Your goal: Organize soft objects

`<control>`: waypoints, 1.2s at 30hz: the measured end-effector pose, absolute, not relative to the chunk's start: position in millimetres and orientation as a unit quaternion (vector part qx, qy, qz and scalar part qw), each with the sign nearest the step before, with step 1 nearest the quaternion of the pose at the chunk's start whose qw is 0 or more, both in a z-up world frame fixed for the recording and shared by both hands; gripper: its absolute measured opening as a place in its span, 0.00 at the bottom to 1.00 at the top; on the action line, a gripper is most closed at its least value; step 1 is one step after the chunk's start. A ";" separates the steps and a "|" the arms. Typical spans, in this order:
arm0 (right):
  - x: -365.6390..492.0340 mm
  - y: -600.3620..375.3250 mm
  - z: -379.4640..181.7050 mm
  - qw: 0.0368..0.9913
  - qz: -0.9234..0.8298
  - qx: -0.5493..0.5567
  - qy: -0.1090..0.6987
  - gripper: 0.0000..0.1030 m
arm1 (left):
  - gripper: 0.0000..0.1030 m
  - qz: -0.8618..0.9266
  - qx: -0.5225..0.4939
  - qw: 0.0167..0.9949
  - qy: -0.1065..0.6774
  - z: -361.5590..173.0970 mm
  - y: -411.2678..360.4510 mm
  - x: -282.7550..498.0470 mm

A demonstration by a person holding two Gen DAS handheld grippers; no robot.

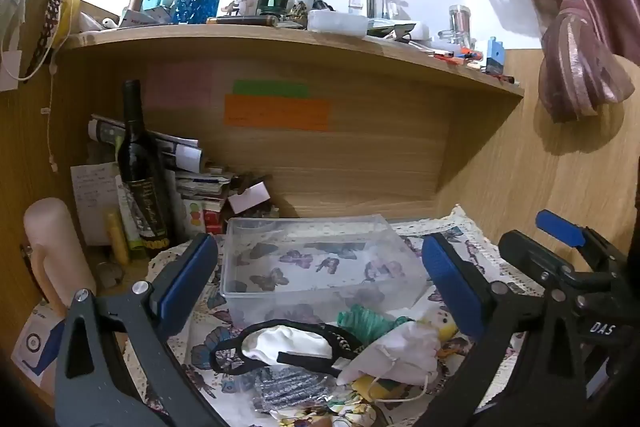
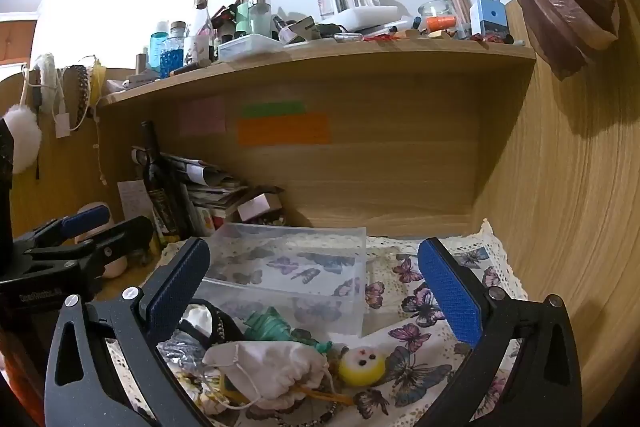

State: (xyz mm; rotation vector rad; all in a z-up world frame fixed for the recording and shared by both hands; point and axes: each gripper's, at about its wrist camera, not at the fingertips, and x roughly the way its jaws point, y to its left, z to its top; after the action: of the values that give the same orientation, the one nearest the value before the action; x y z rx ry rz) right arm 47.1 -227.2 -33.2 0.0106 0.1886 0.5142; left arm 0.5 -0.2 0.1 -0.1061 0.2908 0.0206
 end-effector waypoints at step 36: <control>51.0 -226.8 -33.5 0.962 0.254 0.007 0.104 1.00 | 1.00 0.002 -0.049 0.988 0.144 -5.1 -3.4 2.7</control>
State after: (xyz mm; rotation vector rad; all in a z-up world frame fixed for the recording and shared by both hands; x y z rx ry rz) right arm 51.0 -226.8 -33.5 0.0136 0.2112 0.5138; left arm 2.7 -3.4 -5.1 -0.0985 0.2884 0.0036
